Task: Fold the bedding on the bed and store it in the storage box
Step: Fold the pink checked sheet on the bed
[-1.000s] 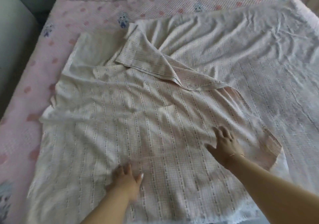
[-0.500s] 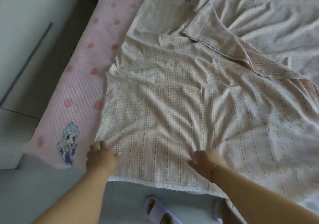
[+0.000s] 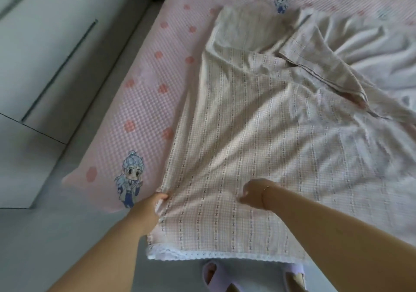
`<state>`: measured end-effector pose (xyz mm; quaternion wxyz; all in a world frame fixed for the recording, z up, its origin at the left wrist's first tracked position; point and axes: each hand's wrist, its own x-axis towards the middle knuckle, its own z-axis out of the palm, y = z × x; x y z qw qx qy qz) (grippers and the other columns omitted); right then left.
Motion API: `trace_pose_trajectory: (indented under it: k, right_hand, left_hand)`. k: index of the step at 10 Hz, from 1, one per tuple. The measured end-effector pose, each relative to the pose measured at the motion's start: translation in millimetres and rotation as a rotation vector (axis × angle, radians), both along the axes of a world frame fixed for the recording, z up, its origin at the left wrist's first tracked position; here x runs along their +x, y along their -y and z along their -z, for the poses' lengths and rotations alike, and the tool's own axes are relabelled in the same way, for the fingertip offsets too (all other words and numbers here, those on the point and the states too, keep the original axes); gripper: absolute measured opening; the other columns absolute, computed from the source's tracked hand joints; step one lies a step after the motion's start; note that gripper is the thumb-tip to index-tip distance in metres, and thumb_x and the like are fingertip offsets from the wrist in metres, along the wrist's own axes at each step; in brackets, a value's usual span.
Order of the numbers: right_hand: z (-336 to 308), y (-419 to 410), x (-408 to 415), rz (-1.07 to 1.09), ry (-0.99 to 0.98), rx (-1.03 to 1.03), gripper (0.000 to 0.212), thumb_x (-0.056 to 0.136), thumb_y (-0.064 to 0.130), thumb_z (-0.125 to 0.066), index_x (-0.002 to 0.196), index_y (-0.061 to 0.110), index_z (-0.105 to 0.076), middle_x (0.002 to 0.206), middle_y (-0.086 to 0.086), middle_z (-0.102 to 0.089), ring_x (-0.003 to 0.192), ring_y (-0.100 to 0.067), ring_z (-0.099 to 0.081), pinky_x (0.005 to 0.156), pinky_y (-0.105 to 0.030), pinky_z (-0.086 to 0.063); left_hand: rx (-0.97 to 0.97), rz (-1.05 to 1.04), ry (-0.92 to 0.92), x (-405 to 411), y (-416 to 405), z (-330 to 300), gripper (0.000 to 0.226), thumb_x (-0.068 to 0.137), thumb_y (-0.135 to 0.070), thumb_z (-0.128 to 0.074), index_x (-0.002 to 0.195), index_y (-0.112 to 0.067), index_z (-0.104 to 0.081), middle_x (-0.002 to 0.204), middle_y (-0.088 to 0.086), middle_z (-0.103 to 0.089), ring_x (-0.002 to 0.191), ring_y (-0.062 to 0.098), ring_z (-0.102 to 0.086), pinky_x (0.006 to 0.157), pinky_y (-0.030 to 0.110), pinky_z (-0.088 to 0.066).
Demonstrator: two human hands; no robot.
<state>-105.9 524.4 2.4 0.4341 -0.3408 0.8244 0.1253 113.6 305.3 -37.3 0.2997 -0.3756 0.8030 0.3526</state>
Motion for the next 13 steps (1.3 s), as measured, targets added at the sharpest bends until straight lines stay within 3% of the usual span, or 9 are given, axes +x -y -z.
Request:
trace_pose_trajectory:
  k: [1,2,4,5,6,7,9,12,13]
  right_hand:
    - [-5,26,-10,0.171,0.051,-0.133,0.058,0.093,0.044,-0.046,0.145,0.020,-0.035,0.145,-0.006,-0.041,0.128,-0.026,-0.044,0.105,-0.040,-0.039]
    - [1,37,13,0.061,0.313,0.103,0.059,0.098,0.040,-0.044,0.149,0.015,-0.029,0.154,-0.008,-0.028,0.140,-0.026,-0.029,0.115,-0.040,-0.024]
    - [5,80,-13,0.246,0.166,0.006,0.043,0.096,0.040,-0.039,0.085,0.010,-0.067,0.084,-0.003,-0.069,0.090,-0.021,-0.068,0.081,-0.029,-0.052]
    - [-1,121,-44,0.281,0.023,-0.099,0.023,0.093,0.020,-0.045,0.092,0.010,-0.065,0.086,-0.004,-0.061,0.099,-0.028,-0.063,0.080,-0.032,-0.051]
    - [-21,168,-68,0.663,0.054,-0.244,0.031,0.095,0.028,-0.048,0.115,0.009,-0.061,0.109,-0.010,-0.065,0.109,-0.030,-0.060,0.092,-0.034,-0.049]
    - [-27,194,-88,0.882,0.125,-0.372,0.029,0.094,0.026,-0.050,0.114,0.008,-0.061,0.108,-0.014,-0.067,0.100,-0.031,-0.065,0.090,-0.040,-0.052]
    - [-53,238,-123,1.239,0.195,-0.510,0.030,0.097,0.022,-0.048,0.112,-0.001,-0.061,0.066,-0.005,-0.058,0.058,-0.018,-0.056,0.058,-0.029,-0.048]
    - [-73,341,-101,1.609,-0.017,-0.807,0.023,0.094,0.025,-0.050,0.080,0.008,-0.059,0.064,-0.010,-0.063,0.058,-0.024,-0.060,0.068,-0.036,-0.057]
    - [-82,391,-76,1.706,-0.008,-0.846,0.014,0.096,0.024,-0.051,0.099,0.011,-0.056,0.065,-0.009,-0.061,0.051,-0.018,-0.054,0.054,-0.028,-0.048]
  left_hand:
    - [-0.003,0.122,0.043,-19,2,-16,0.055,0.097,-0.012,-0.052,0.148,-0.027,-0.035,0.146,0.011,-0.045,0.106,0.024,-0.061,0.081,0.027,-0.051]
    - [-0.039,0.161,0.031,-41,14,-29,0.065,0.091,-0.022,-0.063,0.149,-0.028,-0.034,0.130,0.014,-0.052,0.105,0.025,-0.060,0.085,0.028,-0.050]
    - [0.014,0.132,-0.090,-104,49,-70,0.061,0.095,-0.020,-0.054,0.150,-0.030,-0.031,0.139,0.011,-0.046,0.107,0.021,-0.059,0.090,0.033,-0.051]
    - [0.016,0.158,-0.115,-134,70,-92,0.059,0.097,-0.027,-0.054,0.150,-0.027,-0.031,0.137,0.008,-0.050,0.117,0.022,-0.054,0.098,0.032,-0.045]
    - [0.026,0.182,-0.102,-157,99,-116,0.052,0.097,-0.031,-0.053,0.146,-0.022,-0.037,0.138,0.007,-0.051,0.118,0.024,-0.054,0.099,0.034,-0.045]
    - [0.022,0.167,-0.061,-177,137,-130,0.051,0.098,-0.034,-0.051,0.145,-0.021,-0.037,0.140,0.007,-0.048,0.104,0.023,-0.061,0.088,0.033,-0.049]
    - [-0.023,0.231,-0.101,-213,202,-141,0.047,0.098,-0.036,-0.049,0.142,-0.020,-0.041,0.144,0.003,-0.046,0.106,0.018,-0.057,0.087,0.029,-0.046]
    - [0.089,0.277,-0.277,-223,325,-138,0.021,0.091,-0.031,-0.054,0.111,-0.025,-0.057,0.123,0.005,-0.059,0.095,0.025,-0.064,0.086,0.039,-0.055]
    - [0.096,0.300,-0.328,-212,376,-147,0.004,0.094,-0.020,-0.055,0.091,-0.023,-0.055,0.105,0.007,-0.062,0.085,0.021,-0.060,0.065,0.021,-0.048]
